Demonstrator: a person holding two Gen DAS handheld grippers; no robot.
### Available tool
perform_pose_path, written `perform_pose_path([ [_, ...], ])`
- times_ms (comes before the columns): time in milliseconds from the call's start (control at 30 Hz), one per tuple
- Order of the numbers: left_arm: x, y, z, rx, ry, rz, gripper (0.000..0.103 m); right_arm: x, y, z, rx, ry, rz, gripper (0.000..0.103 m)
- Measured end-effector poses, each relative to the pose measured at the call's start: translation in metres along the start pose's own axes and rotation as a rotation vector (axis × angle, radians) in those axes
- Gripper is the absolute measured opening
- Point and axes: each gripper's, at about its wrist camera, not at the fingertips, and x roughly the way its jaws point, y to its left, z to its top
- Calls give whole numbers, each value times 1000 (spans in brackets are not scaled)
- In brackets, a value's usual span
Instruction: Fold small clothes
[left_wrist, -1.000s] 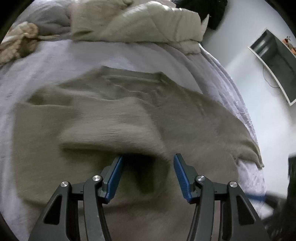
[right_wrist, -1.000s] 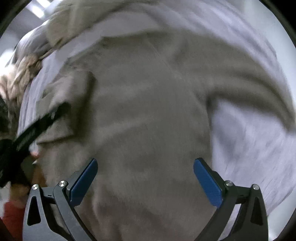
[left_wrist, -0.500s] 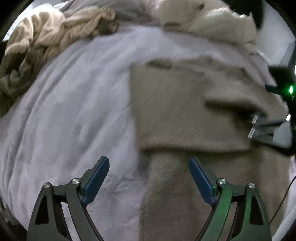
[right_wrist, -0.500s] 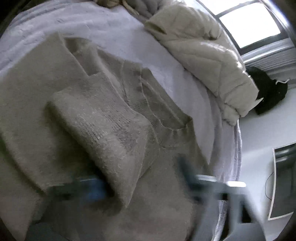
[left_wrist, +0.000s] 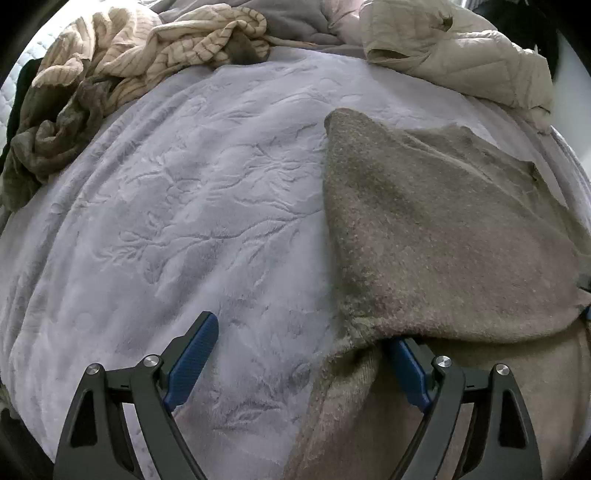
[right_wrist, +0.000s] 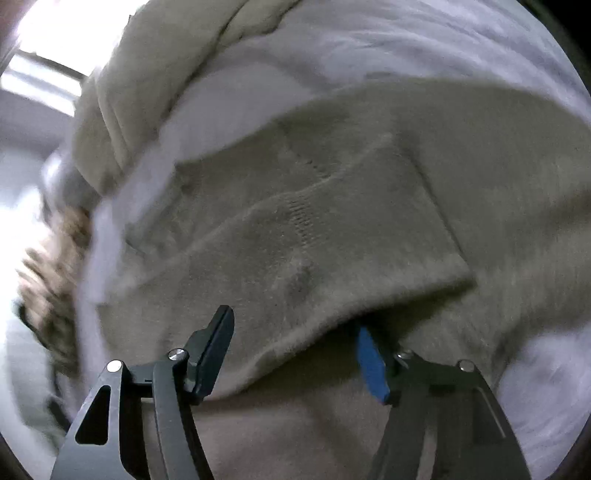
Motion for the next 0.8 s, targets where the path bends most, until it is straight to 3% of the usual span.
perform_pose_path([
  [100, -3, -2, 5, 2, -17, 23, 89, -9, -13, 3, 85, -20, 16, 71],
  [167, -8, -1, 10, -14, -37, 38, 89, -10, -16, 8, 130, -14, -3, 61],
  [200, -12, 1, 13, -35, -53, 34, 89, -12, -12, 9, 115, -14, -10, 23],
  [233, -15, 4, 16, -57, -67, 27, 89, -16, -3, 10, 70, -18, -13, 10],
  [300, -16, 10, 20, -80, -79, 20, 89, -25, 18, 12, -50, -50, 30, 9],
  [367, -10, 15, 19, -97, -64, 9, 89, -25, 20, 11, -94, -45, 16, 9],
  [467, -2, 20, 9, -99, -29, -8, 89, -14, -19, 8, 4, -2, -100, 15],
  [500, -2, 19, 6, -86, -18, -9, 89, -12, -29, 6, 51, 10, -95, 19],
  [567, -6, 21, 1, -37, 1, -7, 89, -23, -47, 0, 136, -9, -25, 24],
  [633, -13, 29, -5, 8, 21, -35, 89, -36, -45, -10, 133, -11, -16, 51],
  [700, -20, 39, -9, 15, 42, -67, 89, -47, -35, -28, 126, 1, 63, 60],
  [800, -34, 56, 4, -12, 25, -105, 89, -40, -3, -70, 126, 120, 270, 60],
])
